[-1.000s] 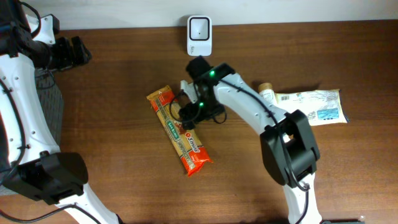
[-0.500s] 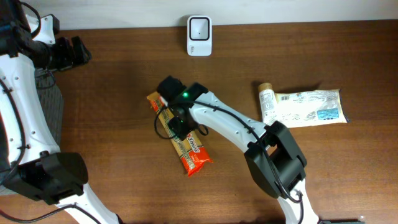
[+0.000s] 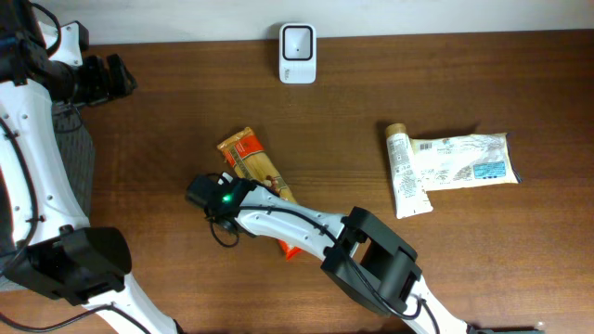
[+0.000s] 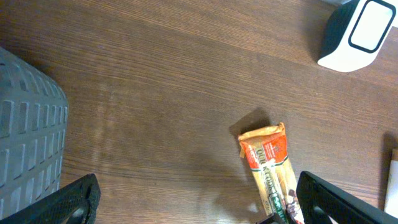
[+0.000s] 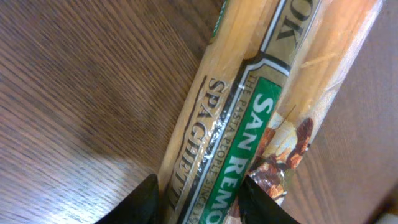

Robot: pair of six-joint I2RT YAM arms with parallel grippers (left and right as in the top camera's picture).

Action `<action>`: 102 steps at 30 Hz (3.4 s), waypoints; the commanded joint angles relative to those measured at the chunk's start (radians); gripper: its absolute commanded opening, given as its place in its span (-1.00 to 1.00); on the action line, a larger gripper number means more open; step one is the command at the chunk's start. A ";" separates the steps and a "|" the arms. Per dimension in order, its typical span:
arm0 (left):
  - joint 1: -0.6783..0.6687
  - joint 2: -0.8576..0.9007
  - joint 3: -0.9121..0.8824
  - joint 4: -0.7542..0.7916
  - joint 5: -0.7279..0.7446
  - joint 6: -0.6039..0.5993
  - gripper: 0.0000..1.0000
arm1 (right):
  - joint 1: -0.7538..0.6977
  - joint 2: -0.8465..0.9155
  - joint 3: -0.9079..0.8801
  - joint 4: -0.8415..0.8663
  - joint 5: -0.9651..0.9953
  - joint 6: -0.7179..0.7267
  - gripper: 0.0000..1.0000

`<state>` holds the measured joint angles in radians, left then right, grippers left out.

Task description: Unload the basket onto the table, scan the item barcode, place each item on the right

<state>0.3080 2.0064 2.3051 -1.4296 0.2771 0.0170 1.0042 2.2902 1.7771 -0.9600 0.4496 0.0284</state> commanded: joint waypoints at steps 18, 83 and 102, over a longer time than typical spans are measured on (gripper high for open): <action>0.003 -0.010 0.007 -0.001 0.004 -0.002 0.98 | -0.503 -0.137 -0.017 -0.208 -1.145 -0.180 -0.92; 0.003 -0.010 0.007 -0.001 0.004 -0.002 0.98 | -0.901 -0.444 0.080 -0.739 -2.002 -0.787 -0.92; 0.003 -0.010 0.007 -0.001 0.004 -0.002 0.98 | -0.565 -0.318 0.098 0.195 -0.011 -0.152 -0.92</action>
<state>0.3080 2.0064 2.3051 -1.4292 0.2775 0.0170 0.4011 1.9194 1.8278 -0.8803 0.0528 -0.0555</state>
